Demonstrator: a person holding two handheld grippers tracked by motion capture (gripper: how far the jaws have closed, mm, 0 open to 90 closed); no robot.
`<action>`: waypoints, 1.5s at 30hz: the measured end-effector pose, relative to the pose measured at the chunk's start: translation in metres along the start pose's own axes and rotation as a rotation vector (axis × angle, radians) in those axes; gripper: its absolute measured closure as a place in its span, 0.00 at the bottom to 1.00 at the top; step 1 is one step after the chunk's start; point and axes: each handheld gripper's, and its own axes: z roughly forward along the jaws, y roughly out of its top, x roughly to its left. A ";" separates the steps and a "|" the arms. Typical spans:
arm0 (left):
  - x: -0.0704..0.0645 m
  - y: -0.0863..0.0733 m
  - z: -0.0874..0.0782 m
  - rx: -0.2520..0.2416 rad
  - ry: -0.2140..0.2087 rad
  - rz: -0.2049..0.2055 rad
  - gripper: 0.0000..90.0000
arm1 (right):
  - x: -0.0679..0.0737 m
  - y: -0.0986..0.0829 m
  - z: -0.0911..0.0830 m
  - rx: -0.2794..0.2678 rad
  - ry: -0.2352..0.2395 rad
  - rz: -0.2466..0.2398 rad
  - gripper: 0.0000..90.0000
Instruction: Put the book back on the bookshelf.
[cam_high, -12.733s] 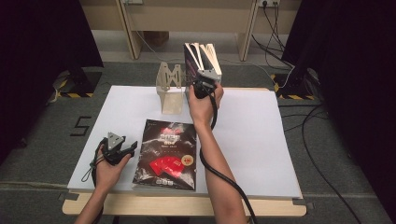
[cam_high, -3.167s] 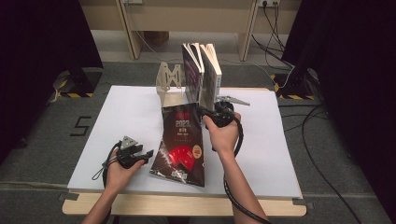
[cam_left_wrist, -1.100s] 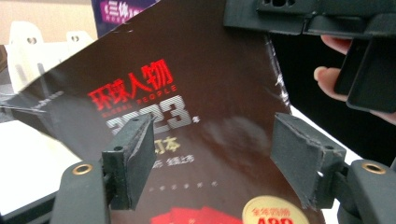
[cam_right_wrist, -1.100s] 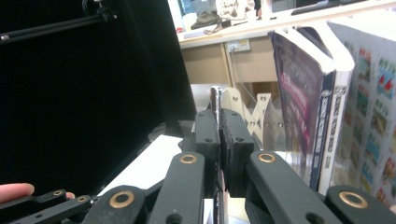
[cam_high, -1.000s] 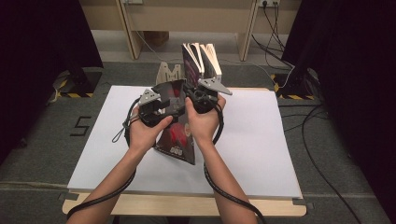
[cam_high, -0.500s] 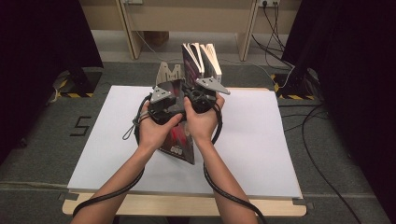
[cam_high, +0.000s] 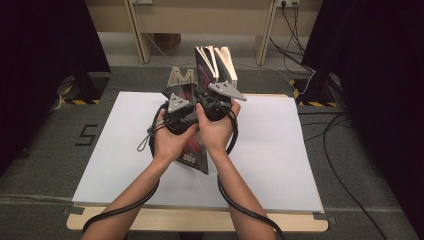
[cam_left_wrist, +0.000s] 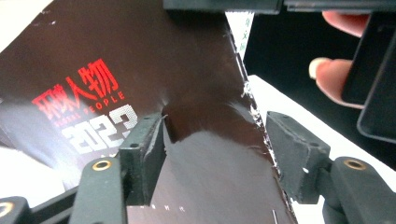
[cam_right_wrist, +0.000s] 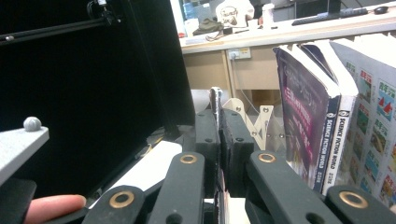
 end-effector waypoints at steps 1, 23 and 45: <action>0.000 -0.001 -0.001 -0.003 0.000 -0.002 0.47 | 0.002 0.000 -0.001 0.006 0.008 0.009 0.97; 0.002 -0.021 -0.015 0.021 0.063 0.040 0.64 | 0.019 -0.002 -0.001 0.009 0.035 0.001 0.97; 0.029 -0.040 -0.030 -0.020 0.060 -0.029 0.96 | 0.024 -0.002 0.012 0.074 0.123 -0.099 0.82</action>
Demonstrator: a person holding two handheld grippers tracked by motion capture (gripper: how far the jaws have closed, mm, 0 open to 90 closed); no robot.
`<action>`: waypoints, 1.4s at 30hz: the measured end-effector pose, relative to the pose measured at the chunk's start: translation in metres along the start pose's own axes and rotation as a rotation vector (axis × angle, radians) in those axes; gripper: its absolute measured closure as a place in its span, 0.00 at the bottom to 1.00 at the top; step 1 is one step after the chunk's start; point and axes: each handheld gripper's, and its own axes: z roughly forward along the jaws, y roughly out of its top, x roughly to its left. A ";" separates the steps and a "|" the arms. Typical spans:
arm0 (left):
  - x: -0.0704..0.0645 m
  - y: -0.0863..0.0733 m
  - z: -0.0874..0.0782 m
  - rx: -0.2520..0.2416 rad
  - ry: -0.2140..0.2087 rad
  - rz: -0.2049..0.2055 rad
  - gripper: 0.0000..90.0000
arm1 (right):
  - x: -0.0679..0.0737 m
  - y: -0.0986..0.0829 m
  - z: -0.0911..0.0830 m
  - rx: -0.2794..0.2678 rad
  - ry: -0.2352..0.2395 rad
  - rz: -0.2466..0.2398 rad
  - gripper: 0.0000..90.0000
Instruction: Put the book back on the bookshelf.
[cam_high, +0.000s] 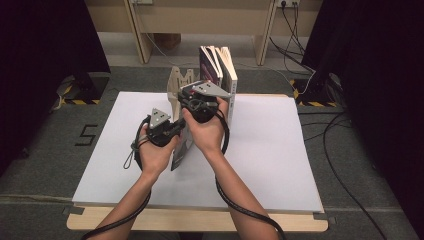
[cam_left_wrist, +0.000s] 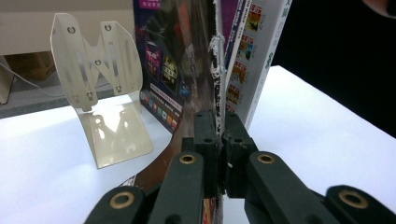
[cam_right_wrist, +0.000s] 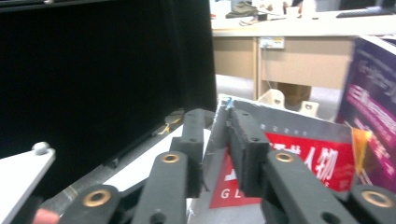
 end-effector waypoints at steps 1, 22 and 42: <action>0.001 -0.001 0.000 -0.006 -0.005 0.000 0.96 | 0.000 0.000 -0.001 -0.004 0.012 -0.009 0.80; 0.021 0.013 -0.016 -0.125 0.014 -0.044 0.96 | -0.094 -0.072 -0.095 0.017 -0.062 0.028 0.60; 0.033 0.033 -0.016 -0.201 0.049 -0.066 0.96 | -0.134 -0.203 -0.121 0.148 -0.167 0.126 0.60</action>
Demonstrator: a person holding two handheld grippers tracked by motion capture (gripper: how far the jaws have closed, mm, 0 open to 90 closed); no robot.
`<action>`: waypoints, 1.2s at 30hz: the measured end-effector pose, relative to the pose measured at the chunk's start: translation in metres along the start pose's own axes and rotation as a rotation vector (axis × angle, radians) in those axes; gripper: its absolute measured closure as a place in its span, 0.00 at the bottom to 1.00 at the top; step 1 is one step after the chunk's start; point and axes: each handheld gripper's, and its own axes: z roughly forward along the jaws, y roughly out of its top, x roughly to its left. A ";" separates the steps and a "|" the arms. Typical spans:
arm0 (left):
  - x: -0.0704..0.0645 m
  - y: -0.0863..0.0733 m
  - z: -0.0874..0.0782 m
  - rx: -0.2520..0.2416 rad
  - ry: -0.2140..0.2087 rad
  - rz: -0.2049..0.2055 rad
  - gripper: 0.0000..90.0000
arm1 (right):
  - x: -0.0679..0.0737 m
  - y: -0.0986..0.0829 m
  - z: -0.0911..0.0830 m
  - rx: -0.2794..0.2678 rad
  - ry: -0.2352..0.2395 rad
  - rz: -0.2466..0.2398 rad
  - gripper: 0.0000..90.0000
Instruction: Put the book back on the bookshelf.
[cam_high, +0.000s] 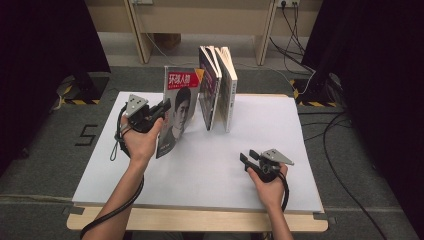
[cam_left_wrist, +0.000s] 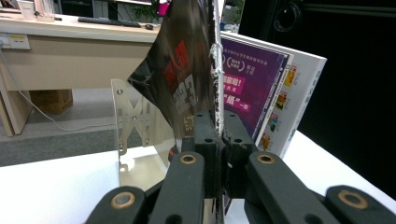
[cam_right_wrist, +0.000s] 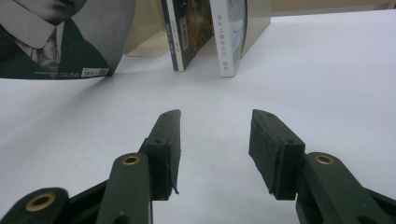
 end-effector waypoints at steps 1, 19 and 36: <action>0.000 0.001 0.001 0.001 0.001 0.000 0.96 | -0.001 -0.002 0.000 -0.001 0.004 0.006 0.60; -0.002 0.009 0.006 -0.017 0.021 -0.024 0.96 | -0.006 0.003 -0.001 -0.072 0.017 -0.014 0.62; 0.012 0.023 0.015 -0.064 0.086 -0.026 0.96 | -0.006 -0.001 -0.004 -0.077 -0.004 -0.017 0.62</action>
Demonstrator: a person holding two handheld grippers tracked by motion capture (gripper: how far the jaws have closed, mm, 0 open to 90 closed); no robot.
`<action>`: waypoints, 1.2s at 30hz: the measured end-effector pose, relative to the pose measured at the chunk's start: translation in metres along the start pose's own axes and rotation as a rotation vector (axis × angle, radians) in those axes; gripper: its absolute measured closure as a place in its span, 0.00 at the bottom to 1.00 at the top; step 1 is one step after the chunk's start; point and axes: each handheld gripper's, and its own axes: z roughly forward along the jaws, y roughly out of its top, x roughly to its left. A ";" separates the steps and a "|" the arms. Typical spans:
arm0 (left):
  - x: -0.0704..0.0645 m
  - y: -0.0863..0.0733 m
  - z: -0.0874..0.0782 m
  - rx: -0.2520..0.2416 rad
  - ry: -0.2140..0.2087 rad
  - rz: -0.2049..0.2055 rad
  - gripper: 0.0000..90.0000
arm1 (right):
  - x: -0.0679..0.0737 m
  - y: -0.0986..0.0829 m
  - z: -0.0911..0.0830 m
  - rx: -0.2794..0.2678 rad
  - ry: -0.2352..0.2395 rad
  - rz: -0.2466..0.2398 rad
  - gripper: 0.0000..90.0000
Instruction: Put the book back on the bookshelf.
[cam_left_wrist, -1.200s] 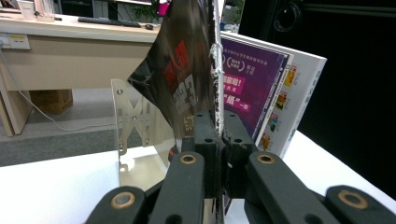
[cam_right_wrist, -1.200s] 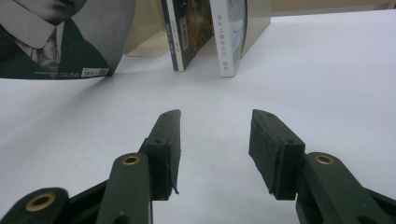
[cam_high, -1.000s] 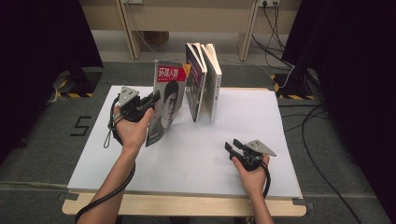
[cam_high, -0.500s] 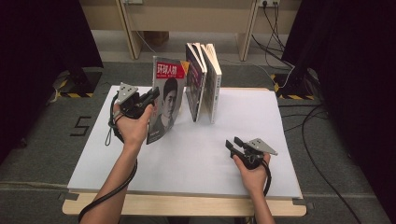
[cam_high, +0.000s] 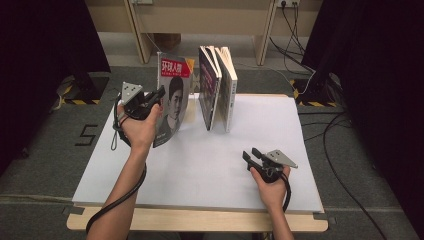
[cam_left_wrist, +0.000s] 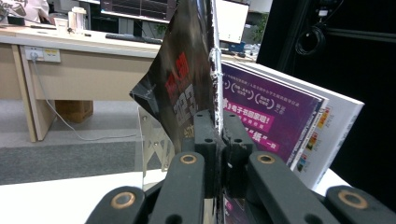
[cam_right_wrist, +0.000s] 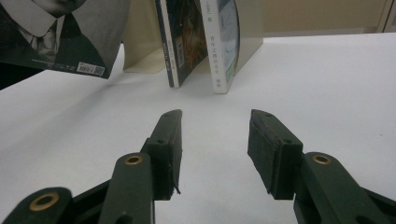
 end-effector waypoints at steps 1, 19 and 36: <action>0.000 0.000 0.000 0.000 0.000 0.000 0.96 | 0.000 0.000 0.000 0.000 0.000 0.000 0.62; -0.004 0.005 0.024 -0.009 0.029 -0.020 0.96 | -0.002 0.000 -0.002 -0.005 -0.002 0.004 0.61; -0.001 0.005 0.042 -0.021 0.057 -0.019 0.96 | -0.004 0.001 -0.004 -0.008 -0.004 0.001 0.61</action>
